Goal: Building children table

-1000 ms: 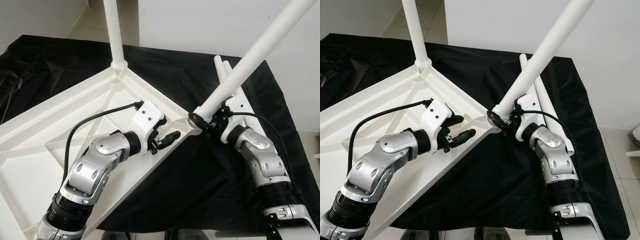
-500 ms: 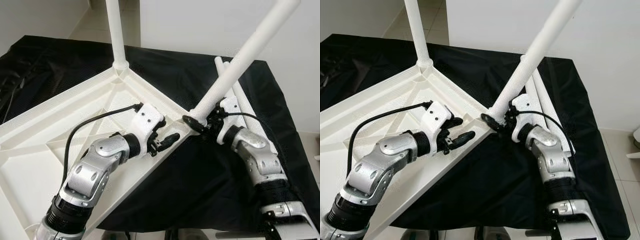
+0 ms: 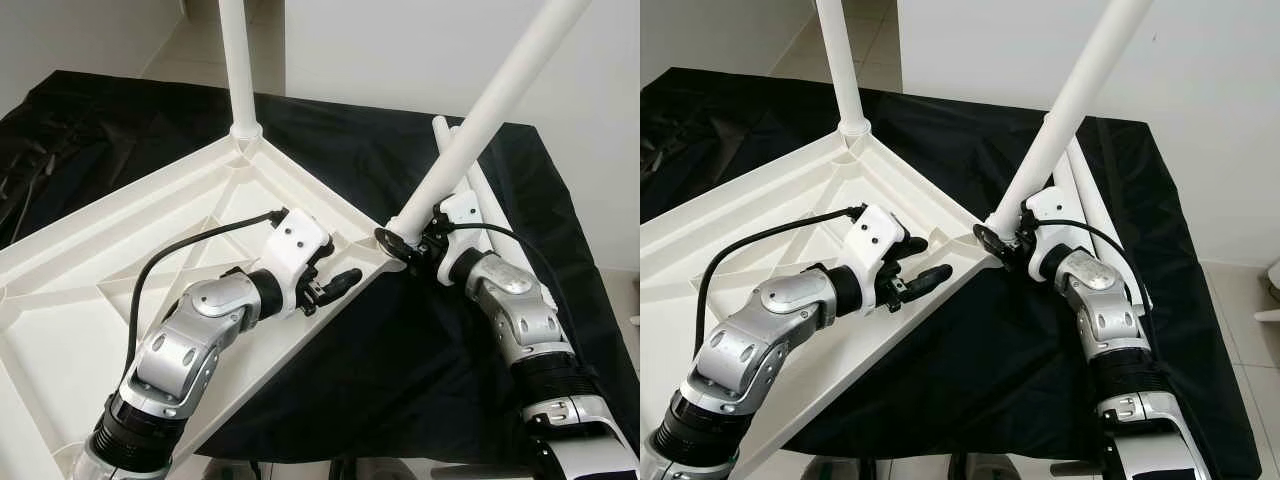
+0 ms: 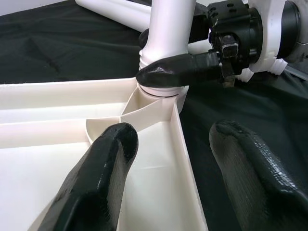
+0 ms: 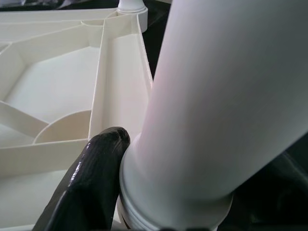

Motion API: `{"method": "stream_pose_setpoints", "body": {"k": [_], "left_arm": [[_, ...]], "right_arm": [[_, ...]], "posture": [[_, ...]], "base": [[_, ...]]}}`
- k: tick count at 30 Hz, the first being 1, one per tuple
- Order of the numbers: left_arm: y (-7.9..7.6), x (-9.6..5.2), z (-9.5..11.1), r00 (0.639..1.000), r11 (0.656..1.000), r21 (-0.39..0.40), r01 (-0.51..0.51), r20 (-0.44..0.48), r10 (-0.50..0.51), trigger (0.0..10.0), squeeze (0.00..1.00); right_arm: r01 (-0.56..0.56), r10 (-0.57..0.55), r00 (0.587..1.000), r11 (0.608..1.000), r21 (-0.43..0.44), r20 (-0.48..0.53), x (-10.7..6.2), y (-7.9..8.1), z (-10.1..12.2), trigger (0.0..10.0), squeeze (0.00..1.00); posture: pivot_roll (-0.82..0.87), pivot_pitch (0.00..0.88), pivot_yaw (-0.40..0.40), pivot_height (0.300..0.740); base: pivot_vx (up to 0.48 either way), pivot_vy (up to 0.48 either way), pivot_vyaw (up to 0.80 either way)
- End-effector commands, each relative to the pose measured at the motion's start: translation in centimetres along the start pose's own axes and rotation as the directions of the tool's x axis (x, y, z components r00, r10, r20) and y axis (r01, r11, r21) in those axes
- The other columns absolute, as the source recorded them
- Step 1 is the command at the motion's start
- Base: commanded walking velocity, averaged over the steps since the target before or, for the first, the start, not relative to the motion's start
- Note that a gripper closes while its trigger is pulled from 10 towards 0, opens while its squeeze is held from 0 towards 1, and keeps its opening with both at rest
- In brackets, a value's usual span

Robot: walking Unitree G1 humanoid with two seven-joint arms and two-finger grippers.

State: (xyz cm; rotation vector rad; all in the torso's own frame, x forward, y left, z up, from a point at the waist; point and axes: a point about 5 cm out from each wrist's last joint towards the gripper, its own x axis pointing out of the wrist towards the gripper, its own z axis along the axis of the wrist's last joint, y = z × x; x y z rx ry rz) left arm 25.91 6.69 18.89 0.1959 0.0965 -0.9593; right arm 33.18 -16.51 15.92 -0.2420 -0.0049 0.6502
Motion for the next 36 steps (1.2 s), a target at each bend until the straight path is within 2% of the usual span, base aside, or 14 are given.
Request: {"method": "stream_pose_setpoints", "body": {"k": [1,4,10,22,23,25,36], "left_arm": [[-0.2,0.0,-0.1,1.000,1.000,-0.007,-0.004,-0.006,0.003,10.0,0.00],[-0.2,-0.1,-0.2,1.000,1.000,-0.008,-0.010,-0.009,0.010,10.0,0.00],[-0.2,-0.2,-0.2,1.000,1.000,-0.013,-0.017,-0.010,0.016,10.0,0.00],[-0.2,-0.4,-0.2,1.000,1.000,-0.014,-0.019,-0.013,0.019,10.0,0.00],[-0.2,-0.4,-0.2,1.000,1.000,-0.014,-0.017,-0.014,0.017,10.0,0.00],[-0.2,-0.4,-0.2,1.000,1.000,-0.014,-0.016,-0.014,0.016,10.0,0.00],[-0.1,-0.3,-0.1,1.000,1.000,-0.010,-0.017,-0.014,0.017,10.0,0.00]], "right_arm": [[-0.050,0.048,0.995,0.998,-0.025,-0.087,-0.2,0.9,-1.8,10.0,0.00],[-0.092,0.085,0.994,0.991,-0.098,-0.075,-0.1,1.4,-1.6,10.0,0.00],[-0.112,0.102,0.992,0.986,-0.127,-0.081,-0.2,1.6,-1.7,10.0,0.00],[-0.085,0.081,0.992,0.995,-0.044,-0.101,-0.2,1.7,-2.4,10.0,0.00],[-0.080,0.079,0.992,0.997,-0.013,-0.095,0.3,1.6,-2.0,10.0,0.00],[-0.082,0.082,0.992,0.997,-0.003,-0.094,0.5,1.6,-1.9,10.0,0.00],[-0.140,0.134,0.983,0.989,-0.041,-0.123,1.7,1.2,-1.0,10.0,0.00]], "posture": [[0.06,0.101,-0.044,0.740],[0.06,0.105,-0.046,0.740],[0.06,0.114,-0.048,0.740],[0.06,0.120,-0.044,0.740],[0.06,0.119,-0.038,0.740],[0.06,0.119,-0.038,0.740],[0.07,0.118,-0.043,0.740]], "base": [[0.000,0.000,0.00],[0.000,0.000,0.00],[0.000,0.000,0.00],[0.000,0.000,0.00],[0.000,0.000,0.00],[0.000,0.000,0.00],[0.000,0.000,0.00]]}}
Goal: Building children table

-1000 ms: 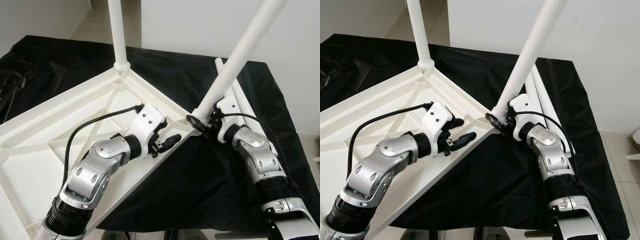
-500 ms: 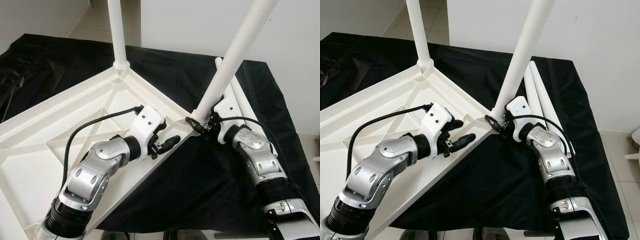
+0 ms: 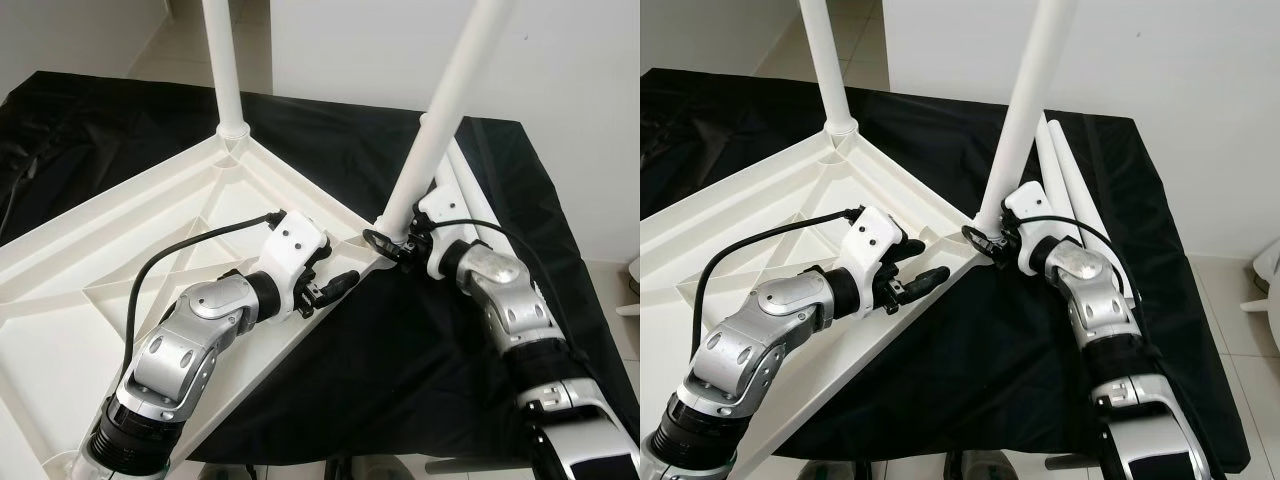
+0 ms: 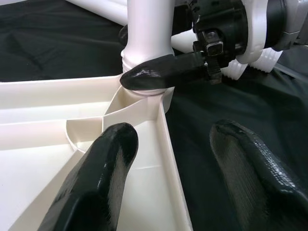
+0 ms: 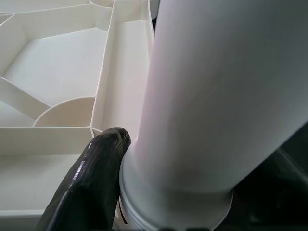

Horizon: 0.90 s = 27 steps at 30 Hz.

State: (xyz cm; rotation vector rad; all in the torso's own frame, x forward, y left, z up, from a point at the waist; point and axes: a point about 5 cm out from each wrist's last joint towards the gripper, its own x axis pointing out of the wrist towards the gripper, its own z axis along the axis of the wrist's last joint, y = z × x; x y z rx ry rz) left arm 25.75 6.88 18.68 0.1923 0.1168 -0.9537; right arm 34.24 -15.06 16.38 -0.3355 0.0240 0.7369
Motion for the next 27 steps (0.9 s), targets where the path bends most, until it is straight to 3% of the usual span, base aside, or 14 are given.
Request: {"method": "stream_pose_setpoints", "body": {"k": [1,9,17,27], "left_arm": [[-0.1,-0.1,0.2,1.000,1.000,0.001,-0.019,0.003,0.019,10.0,0.00],[-0.1,-0.2,0.1,1.000,1.000,-0.003,-0.024,0.004,0.024,10.0,0.00],[-0.2,-0.1,0.2,1.000,1.000,-0.004,-0.015,0.004,0.015,10.0,0.00],[-0.5,0.0,0.2,1.000,1.000,-0.011,-0.005,0.006,0.005,10.0,0.00]], "right_arm": [[-0.055,0.057,0.996,0.998,0.032,-0.075,0.2,1.3,-1.8,10.0,0.00],[-0.045,0.050,0.995,0.997,0.056,-0.085,-0.2,2.0,-2.4,10.0,0.00],[0.156,-0.141,0.985,0.977,0.147,-0.104,0.1,2.4,-2.8,10.0,0.00],[0.434,-0.420,0.901,0.882,0.185,-0.112,0.8,0.8,-1.7,10.0,0.00]], "posture": [[0.07,0.117,-0.047,0.740],[0.07,0.119,-0.049,0.740],[0.06,0.122,-0.041,0.740],[0.06,0.121,-0.045,0.740]], "base": [[0.000,0.000,0.00],[0.000,0.000,0.00],[0.000,0.000,0.00],[0.000,0.000,0.00]]}}
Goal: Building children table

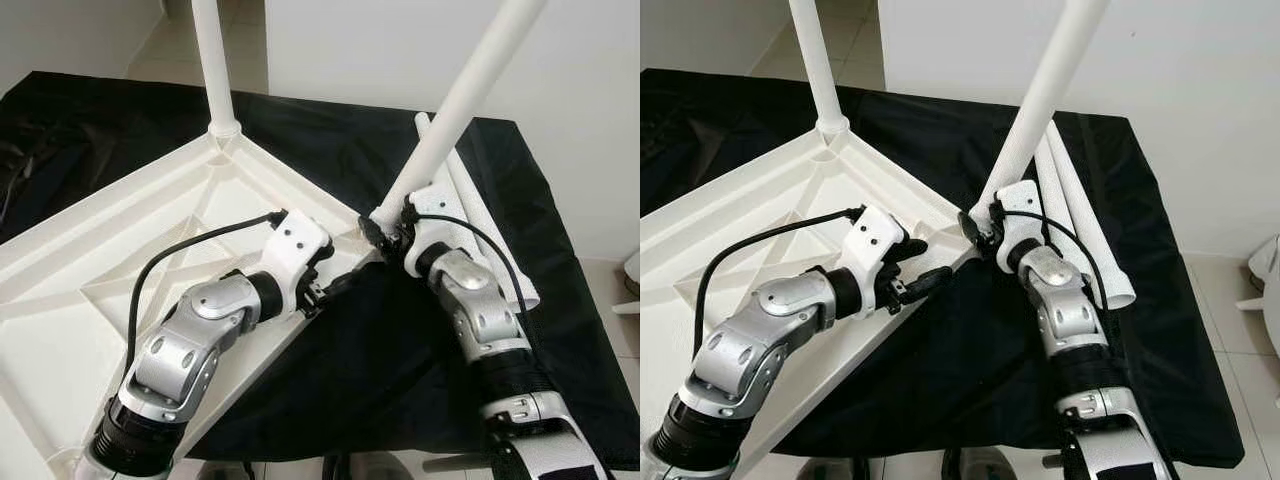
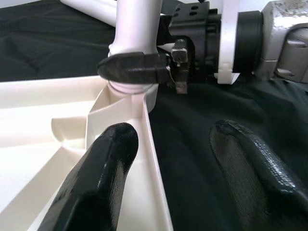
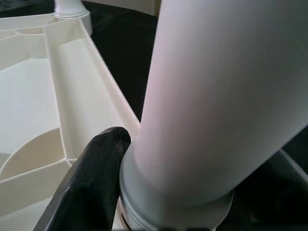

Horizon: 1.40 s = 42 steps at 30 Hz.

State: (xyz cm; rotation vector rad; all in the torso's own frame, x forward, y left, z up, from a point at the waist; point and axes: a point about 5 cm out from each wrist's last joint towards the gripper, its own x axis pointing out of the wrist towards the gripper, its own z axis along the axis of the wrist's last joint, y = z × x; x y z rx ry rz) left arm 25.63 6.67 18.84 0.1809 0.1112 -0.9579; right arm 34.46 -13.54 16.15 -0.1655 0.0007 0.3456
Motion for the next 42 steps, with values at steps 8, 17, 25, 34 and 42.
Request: {"method": "stream_pose_setpoints", "body": {"k": [8,17,25,34,42], "left_arm": [[-0.3,0.0,0.0,1.000,1.000,-0.005,-0.012,0.000,0.012,10.0,0.00],[-0.3,0.1,0.1,1.000,1.000,-0.005,-0.018,0.006,0.018,10.0,0.00],[-0.3,0.1,0.1,1.000,1.000,-0.005,-0.016,0.009,0.016,10.0,0.00],[-0.6,0.2,0.1,1.000,1.000,-0.004,-0.002,0.012,0.002,10.0,0.00],[-0.9,0.2,0.1,1.000,1.000,0.000,0.012,0.012,-0.012,10.0,0.00]], "right_arm": [[0.159,-0.160,0.987,0.987,-0.017,-0.035,0.0,0.0,-0.8,10.0,0.00],[0.242,-0.242,0.969,0.970,-0.016,-0.044,-0.4,1.0,-1.2,10.0,0.00],[0.277,-0.277,0.959,0.961,-0.018,-0.062,-0.5,1.3,-1.6,10.0,0.00],[0.504,-0.497,0.861,0.863,0.048,-0.109,-0.7,0.4,-1.8,10.0,0.00],[0.623,-0.611,0.781,0.778,0.084,-0.131,-0.1,-0.6,-1.0,10.0,0.00]], "posture": [[0.06,0.115,-0.054,0.740],[0.06,0.108,-0.062,0.740],[0.07,0.094,-0.062,0.740],[0.07,0.079,-0.065,0.740],[0.07,0.073,-0.064,0.740]], "base": [[0.000,0.000,0.00],[0.000,0.000,0.00],[0.000,0.000,0.00],[0.000,0.000,0.00],[0.000,0.000,0.00]]}}
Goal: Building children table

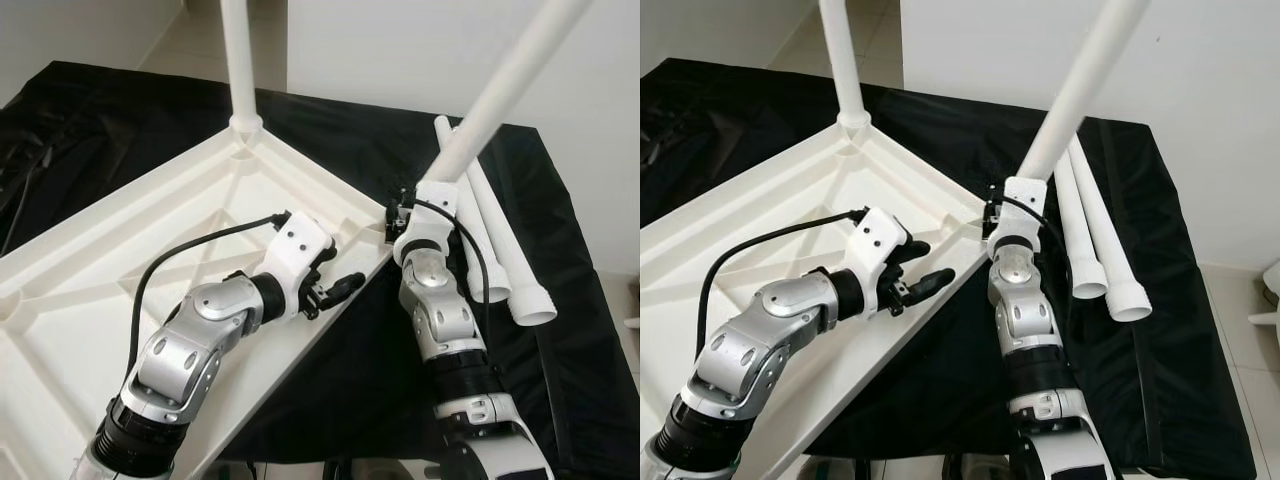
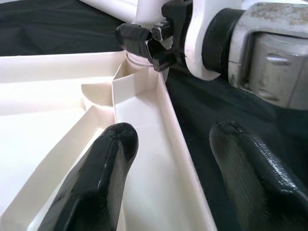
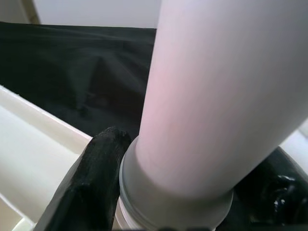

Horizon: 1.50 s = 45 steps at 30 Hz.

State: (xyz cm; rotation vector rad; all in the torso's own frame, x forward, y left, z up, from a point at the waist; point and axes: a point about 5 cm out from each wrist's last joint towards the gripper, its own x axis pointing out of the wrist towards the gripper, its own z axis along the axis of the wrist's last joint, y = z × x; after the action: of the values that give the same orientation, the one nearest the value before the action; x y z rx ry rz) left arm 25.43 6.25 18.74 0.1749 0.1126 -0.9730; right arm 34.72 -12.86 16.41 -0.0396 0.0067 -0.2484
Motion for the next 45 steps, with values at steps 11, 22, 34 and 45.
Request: {"method": "stream_pose_setpoints", "body": {"k": [11,22,34,45], "left_arm": [[-0.6,0.0,0.2,1.000,1.000,0.007,0.002,0.008,-0.002,10.0,0.00],[-0.7,0.0,0.1,1.000,1.000,0.003,0.004,0.009,-0.004,10.0,0.00],[-0.9,0.1,0.2,1.000,1.000,0.000,0.013,0.009,-0.013,10.0,0.00],[-1.0,0.1,0.2,1.000,1.000,-0.002,0.019,0.006,-0.019,10.0,0.00]], "right_arm": [[0.124,-0.124,0.991,0.992,0.001,-0.055,0.5,-0.8,-0.8,10.0,0.00],[0.082,-0.082,0.997,0.996,0.022,-0.001,0.6,-1.1,-0.4,10.0,1.00],[-0.046,0.040,0.995,0.997,0.058,0.096,1.0,-1.9,0.6,10.0,1.00],[-0.168,0.163,0.979,0.985,0.036,0.124,1.5,-3.3,0.7,0.0,0.43]], "posture": [[0.08,0.075,-0.069,0.740],[0.07,0.075,-0.069,0.740],[0.07,0.074,-0.068,0.740],[0.06,0.090,-0.063,0.740]], "base": [[0.000,0.000,0.00],[0.000,0.000,0.00],[0.000,0.000,0.00],[0.000,0.000,0.00]]}}
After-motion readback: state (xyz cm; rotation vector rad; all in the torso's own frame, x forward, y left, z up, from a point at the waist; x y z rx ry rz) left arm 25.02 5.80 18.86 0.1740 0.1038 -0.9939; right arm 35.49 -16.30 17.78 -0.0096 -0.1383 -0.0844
